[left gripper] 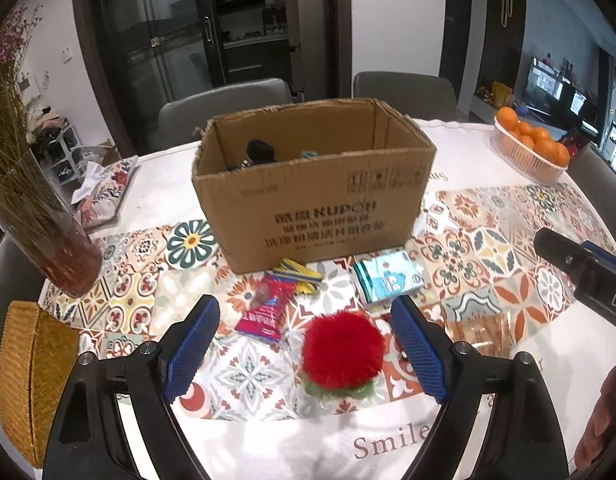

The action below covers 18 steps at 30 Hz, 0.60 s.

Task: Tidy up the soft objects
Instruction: 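Grasp red pompom with left tool while right tool grasps biscuit packet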

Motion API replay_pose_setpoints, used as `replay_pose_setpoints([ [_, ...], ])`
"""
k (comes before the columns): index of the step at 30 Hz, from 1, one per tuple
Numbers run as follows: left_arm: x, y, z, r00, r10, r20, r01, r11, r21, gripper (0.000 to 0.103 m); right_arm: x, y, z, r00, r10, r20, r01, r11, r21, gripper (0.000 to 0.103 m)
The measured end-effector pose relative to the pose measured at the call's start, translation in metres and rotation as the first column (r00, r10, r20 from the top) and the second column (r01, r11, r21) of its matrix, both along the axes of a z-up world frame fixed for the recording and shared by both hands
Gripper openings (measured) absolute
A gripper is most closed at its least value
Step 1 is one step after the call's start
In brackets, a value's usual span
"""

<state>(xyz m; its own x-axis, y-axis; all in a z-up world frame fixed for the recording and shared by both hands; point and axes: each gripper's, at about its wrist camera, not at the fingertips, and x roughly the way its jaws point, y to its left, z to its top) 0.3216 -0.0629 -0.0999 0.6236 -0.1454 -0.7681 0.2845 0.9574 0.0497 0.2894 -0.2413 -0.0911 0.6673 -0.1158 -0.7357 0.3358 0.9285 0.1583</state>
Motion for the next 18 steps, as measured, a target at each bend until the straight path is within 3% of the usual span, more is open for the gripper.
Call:
replay_pose_setpoints([
  [18,-0.015,-0.009,-0.047,0.995,-0.072,-0.066,0.073,0.997,0.016,0.088,-0.019,-0.009,-0.069,0.990,-0.009,-0.144,0.025,0.993,0.112,0.088],
])
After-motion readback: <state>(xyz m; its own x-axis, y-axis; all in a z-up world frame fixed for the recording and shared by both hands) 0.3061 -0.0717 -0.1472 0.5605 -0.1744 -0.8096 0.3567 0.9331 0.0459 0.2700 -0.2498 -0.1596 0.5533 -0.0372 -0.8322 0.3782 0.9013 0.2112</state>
